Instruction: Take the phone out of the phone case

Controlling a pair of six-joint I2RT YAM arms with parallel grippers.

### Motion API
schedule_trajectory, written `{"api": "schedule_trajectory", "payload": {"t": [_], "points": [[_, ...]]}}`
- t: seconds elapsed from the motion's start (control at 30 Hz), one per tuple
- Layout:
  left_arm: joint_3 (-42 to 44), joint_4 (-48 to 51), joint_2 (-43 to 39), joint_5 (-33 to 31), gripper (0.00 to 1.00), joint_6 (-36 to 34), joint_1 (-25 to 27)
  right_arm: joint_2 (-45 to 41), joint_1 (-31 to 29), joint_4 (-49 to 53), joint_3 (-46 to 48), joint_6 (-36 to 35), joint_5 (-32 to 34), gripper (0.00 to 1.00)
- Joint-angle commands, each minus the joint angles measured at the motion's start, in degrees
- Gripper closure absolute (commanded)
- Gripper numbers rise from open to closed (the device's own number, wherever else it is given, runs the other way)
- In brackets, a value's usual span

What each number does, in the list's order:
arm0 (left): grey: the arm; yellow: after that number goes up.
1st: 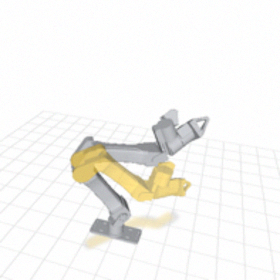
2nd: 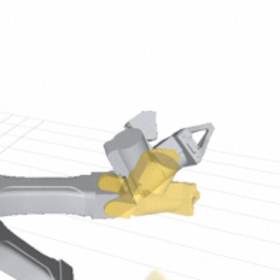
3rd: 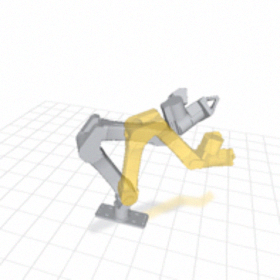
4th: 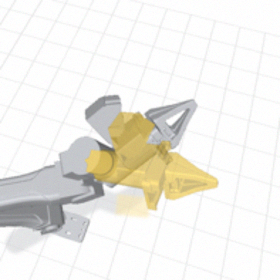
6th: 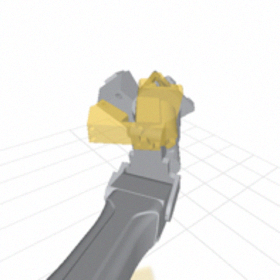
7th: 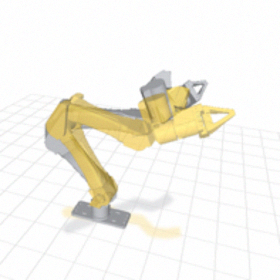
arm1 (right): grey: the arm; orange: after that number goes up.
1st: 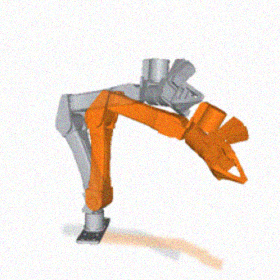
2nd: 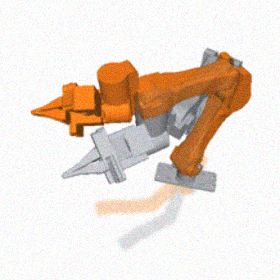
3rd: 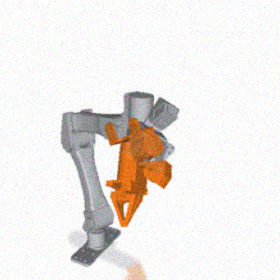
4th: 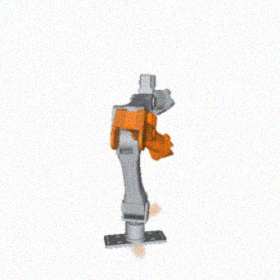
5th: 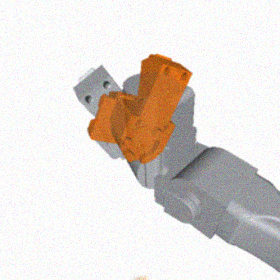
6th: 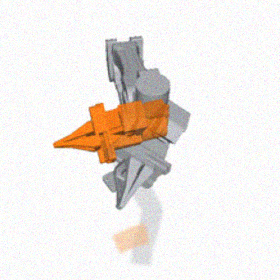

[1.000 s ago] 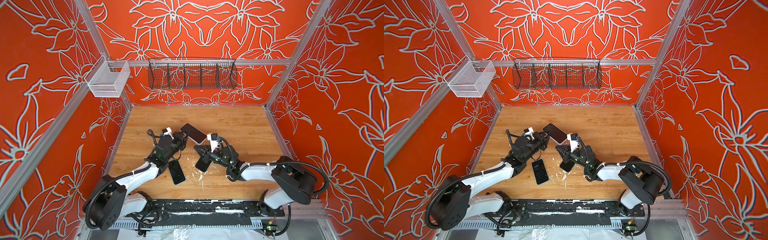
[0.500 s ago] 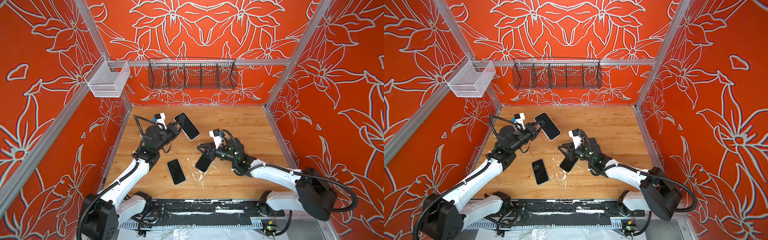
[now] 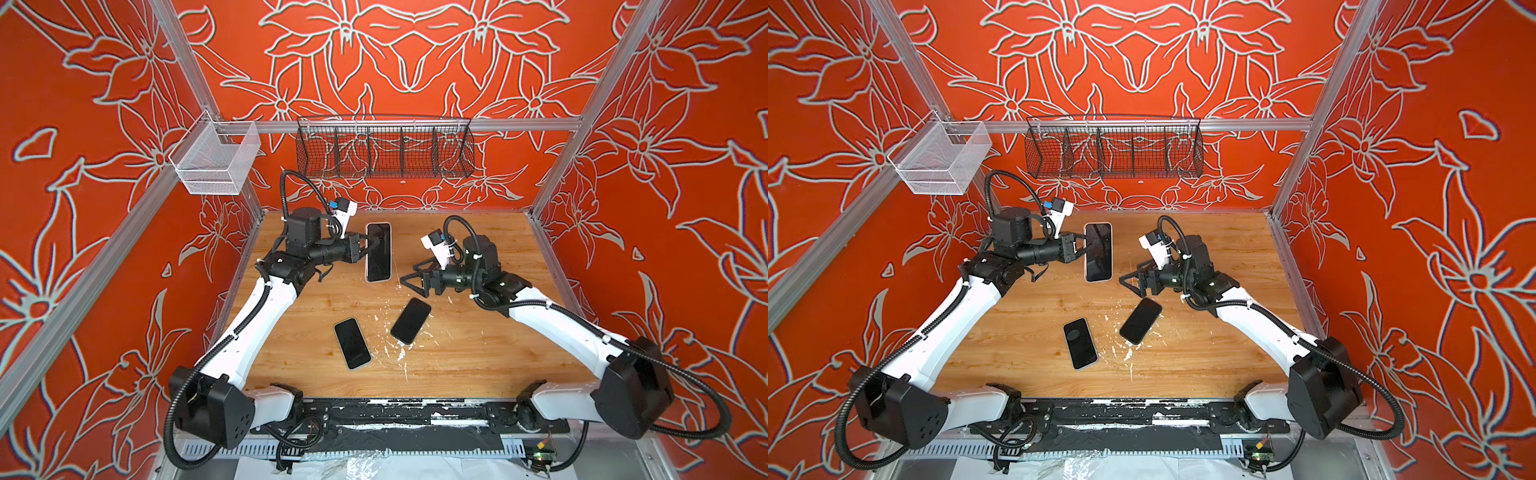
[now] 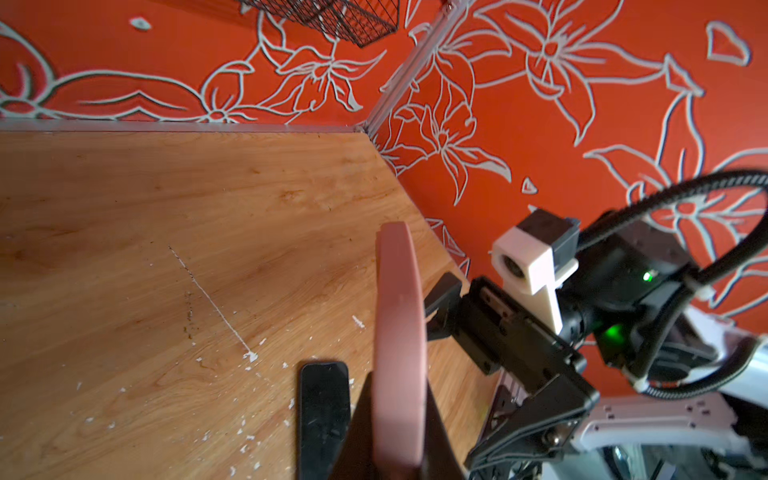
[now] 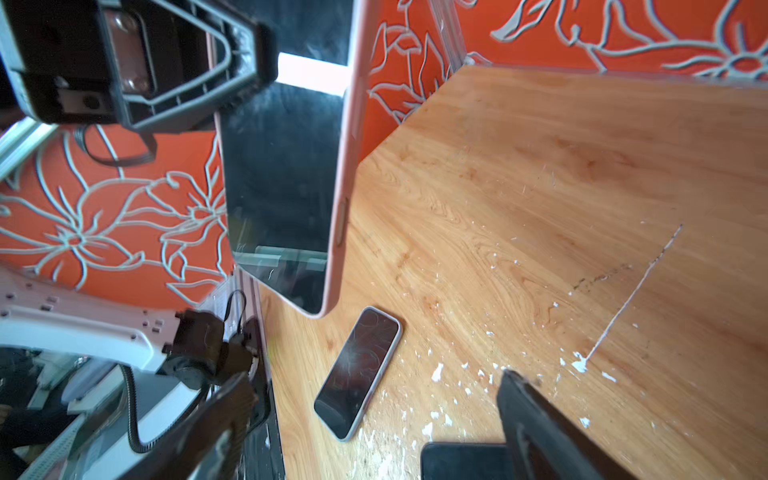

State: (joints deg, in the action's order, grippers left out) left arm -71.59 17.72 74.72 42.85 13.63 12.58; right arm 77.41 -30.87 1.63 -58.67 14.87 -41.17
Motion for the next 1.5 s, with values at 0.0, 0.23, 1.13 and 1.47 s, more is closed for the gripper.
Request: {"api": "schedule_trajectory", "payload": {"t": [0.0, 0.23, 1.13, 1.47], "points": [[-1.5, 8.2, 2.7, 5.9, 1.00, -14.2, -0.8, 2.4, 0.0, 12.9, -5.2, -7.8, -2.6, 0.04], [-0.9, 9.4, 7.3, 13.6, 1.00, -19.4, -1.2, 4.8, -0.1, 19.3, -9.1, -15.2, -2.7, 0.04], [5.8, -2.4, 6.8, 28.1, 1.00, -12.8, -1.9, 10.5, -6.5, 21.0, -8.1, -22.1, -11.9, 0.23], [6.7, -7.6, 7.6, 30.2, 1.00, -8.2, -2.4, 9.1, -6.8, 18.1, -5.3, -20.4, -10.3, 0.29]]}}
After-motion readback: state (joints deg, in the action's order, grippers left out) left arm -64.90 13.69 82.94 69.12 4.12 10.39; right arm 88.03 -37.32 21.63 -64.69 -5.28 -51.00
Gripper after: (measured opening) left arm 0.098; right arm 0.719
